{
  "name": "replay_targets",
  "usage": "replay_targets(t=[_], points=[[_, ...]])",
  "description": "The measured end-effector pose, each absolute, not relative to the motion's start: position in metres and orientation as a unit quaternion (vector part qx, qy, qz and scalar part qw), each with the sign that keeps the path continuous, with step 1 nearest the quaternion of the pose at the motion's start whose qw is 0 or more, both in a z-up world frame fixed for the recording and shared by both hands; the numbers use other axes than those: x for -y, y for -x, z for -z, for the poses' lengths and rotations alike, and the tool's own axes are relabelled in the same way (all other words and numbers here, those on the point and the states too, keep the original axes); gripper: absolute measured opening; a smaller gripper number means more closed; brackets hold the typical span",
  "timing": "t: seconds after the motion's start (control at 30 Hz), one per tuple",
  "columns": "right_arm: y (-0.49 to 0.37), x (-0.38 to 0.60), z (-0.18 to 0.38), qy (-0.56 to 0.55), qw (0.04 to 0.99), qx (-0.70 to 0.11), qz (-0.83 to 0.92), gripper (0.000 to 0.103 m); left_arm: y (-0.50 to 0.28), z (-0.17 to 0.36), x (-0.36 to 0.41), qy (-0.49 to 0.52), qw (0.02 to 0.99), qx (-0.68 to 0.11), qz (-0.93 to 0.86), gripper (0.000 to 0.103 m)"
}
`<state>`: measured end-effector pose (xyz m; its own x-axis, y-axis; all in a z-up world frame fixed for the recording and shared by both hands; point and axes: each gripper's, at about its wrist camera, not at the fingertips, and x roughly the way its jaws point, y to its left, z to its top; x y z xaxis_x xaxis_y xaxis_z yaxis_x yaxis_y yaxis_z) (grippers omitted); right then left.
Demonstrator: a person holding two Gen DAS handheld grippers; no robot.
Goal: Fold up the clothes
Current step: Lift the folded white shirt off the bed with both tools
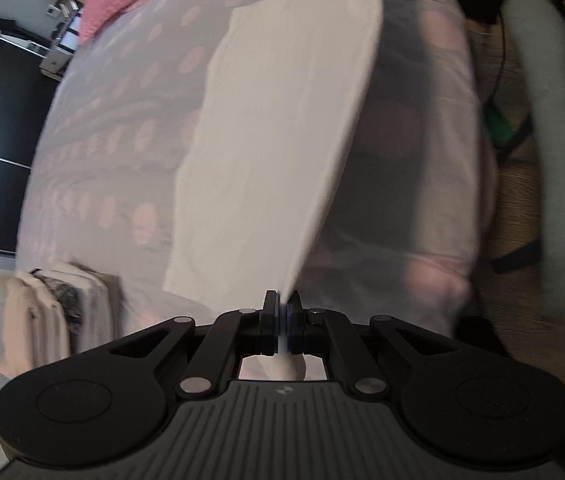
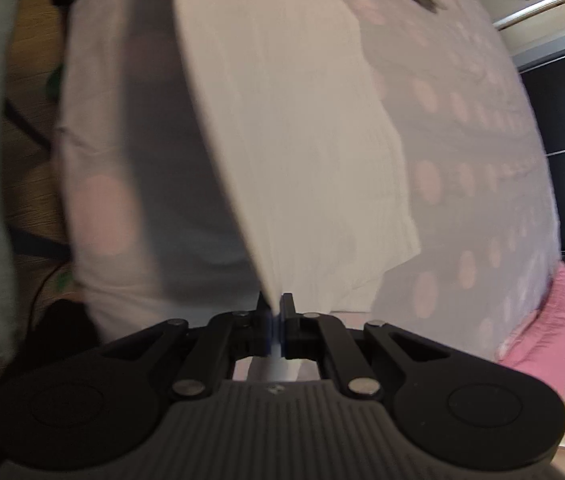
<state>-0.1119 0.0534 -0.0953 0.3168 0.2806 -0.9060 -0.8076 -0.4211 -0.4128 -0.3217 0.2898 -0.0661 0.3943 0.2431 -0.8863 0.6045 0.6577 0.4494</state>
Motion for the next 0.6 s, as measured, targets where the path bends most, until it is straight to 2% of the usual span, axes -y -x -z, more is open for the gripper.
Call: replay_targets(t=[0.5,0.6], points=[[0.146,-0.045,0.181,0.654,0.436,-0.275,-0.554,0.007,0.327,0.160,-0.285,-0.322,0.706,-0.613,0.147,0.002],[0.147,-0.046,0.188,0.649,0.431,-0.289,-0.556,0.016,0.322,0.171,-0.289,-0.301,0.702,-0.629,0.143,0.006]])
